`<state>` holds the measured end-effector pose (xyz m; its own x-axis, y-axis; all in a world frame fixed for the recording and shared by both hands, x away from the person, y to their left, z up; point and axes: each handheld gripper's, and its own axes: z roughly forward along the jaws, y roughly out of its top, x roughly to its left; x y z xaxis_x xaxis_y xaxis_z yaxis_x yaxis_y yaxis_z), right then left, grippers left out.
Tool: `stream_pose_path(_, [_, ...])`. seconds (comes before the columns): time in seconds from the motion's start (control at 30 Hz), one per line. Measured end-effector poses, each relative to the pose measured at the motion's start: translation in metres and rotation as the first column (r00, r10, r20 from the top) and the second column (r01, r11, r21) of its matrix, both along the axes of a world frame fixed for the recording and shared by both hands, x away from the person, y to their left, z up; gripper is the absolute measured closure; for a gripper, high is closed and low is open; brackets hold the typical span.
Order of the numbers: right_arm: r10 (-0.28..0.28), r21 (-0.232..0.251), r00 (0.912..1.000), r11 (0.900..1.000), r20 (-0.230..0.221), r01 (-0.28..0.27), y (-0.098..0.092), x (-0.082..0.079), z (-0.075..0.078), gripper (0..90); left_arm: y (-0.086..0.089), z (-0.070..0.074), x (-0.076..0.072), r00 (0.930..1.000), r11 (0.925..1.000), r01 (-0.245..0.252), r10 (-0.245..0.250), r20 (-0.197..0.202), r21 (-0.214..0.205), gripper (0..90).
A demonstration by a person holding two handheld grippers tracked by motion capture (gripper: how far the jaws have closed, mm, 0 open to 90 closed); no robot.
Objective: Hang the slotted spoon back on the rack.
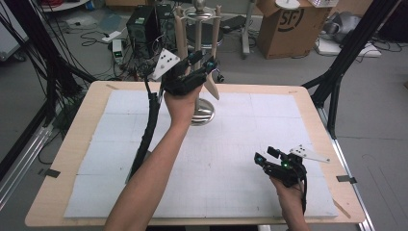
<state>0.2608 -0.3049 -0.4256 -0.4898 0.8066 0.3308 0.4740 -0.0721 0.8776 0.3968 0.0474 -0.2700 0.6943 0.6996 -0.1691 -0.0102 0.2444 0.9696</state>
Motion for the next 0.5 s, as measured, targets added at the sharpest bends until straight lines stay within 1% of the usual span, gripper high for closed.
stream_pose_path(0.03, [-0.006,0.004,1.0,1.0,-0.003,0.006,-0.001,-0.001,0.0,27.9,0.003,-0.003,0.0,0.9997,0.9998,0.021,-0.021,-0.012,0.002,45.7])
stream_pose_path(0.07, [-0.009,0.006,1.0,0.9999,0.0,0.009,-0.002,-0.001,0.001,27.9,0.006,-0.006,-0.002,0.9994,0.9996,0.03,-0.03,-0.02,0.001,41.6])
stream_pose_path(0.1, [-0.009,0.011,1.0,0.9999,-0.003,0.009,-0.002,-0.001,0.001,27.9,0.01,-0.009,-0.005,0.9995,0.9996,0.027,-0.027,-0.016,-0.001,37.0])
stream_pose_path(0.13, [-0.014,0.016,0.9999,0.9998,-0.005,0.014,-0.003,-0.001,0.001,27.9,0.013,-0.011,-0.007,0.9995,0.9996,0.028,-0.028,-0.017,0.002,34.7])
stream_pose_path(0.17, [-0.017,0.015,0.9999,0.9998,0.001,0.017,-0.004,0.0,0.001,27.9,0.017,-0.013,-0.01,0.9993,0.9995,0.03,-0.03,-0.022,0.013,32.6])
stream_pose_path(0.2, [-0.02,0.013,0.9998,0.9997,0.001,0.02,-0.004,0.001,0.002,27.8,0.02,-0.015,-0.014,0.9996,0.9995,0.025,-0.025,-0.017,0.021,30.8])
stream_pose_path(0.27, [-0.022,0.01,0.9997,0.9997,0.004,0.022,-0.005,0.001,0.002,27.8,0.027,-0.021,-0.021,0.9992,0.9986,0.038,-0.037,-0.016,0.038,28.2])
stream_pose_path(0.33, [-0.026,0.008,0.9997,0.9996,0.001,0.026,-0.005,0.001,0.002,27.7,0.034,-0.028,-0.03,0.9991,0.9971,0.038,-0.037,-0.021,0.066,25.5])
stream_pose_path(0.4, [-0.026,0.007,0.9997,0.9997,0.0,0.026,-0.005,0.002,0.002,27.7,0.04,-0.037,-0.039,0.9993,0.9959,0.029,-0.027,-0.026,0.086,25.4])
stream_pose_path(0.43, [-0.024,0.002,0.9997,0.9997,0.007,0.024,-0.005,0.003,0.002,27.7,0.044,-0.042,-0.043,0.9992,0.9953,0.027,-0.024,-0.031,0.093,25.3])
stream_pose_path(0.47, [-0.024,0.004,0.9997,0.9997,0.001,0.024,-0.004,0.003,0.002,27.7,0.048,-0.047,-0.047,0.9991,0.9949,0.024,-0.021,-0.037,0.098,25.3])
stream_pose_path(0.5, [-0.023,-0.002,0.9997,0.9997,0.004,0.023,-0.003,0.004,0.002,27.6,0.052,-0.052,-0.051,0.9989,0.9944,0.025,-0.021,-0.042,0.103,25.3])
